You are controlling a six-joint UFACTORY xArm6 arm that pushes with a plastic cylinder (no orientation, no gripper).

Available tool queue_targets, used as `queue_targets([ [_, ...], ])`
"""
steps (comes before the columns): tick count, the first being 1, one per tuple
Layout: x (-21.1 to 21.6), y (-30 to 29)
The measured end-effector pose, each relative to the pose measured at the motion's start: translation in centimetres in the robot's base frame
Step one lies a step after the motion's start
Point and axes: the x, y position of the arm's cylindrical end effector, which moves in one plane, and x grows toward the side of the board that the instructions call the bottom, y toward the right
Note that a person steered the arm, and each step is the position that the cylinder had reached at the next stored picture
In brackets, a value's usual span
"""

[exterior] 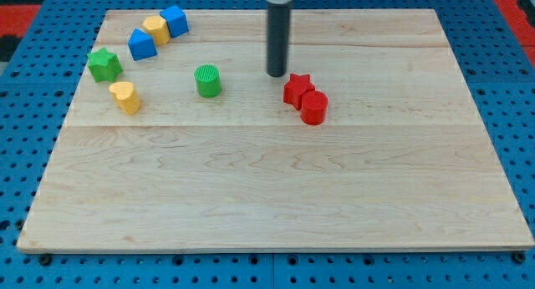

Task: Move the yellow heart below to the green star

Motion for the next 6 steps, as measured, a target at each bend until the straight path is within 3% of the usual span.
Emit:
queue_targets([
  [2,-1.1,-12.1],
  [5,5.5,-19.3],
  [6,5.6,-22.4],
])
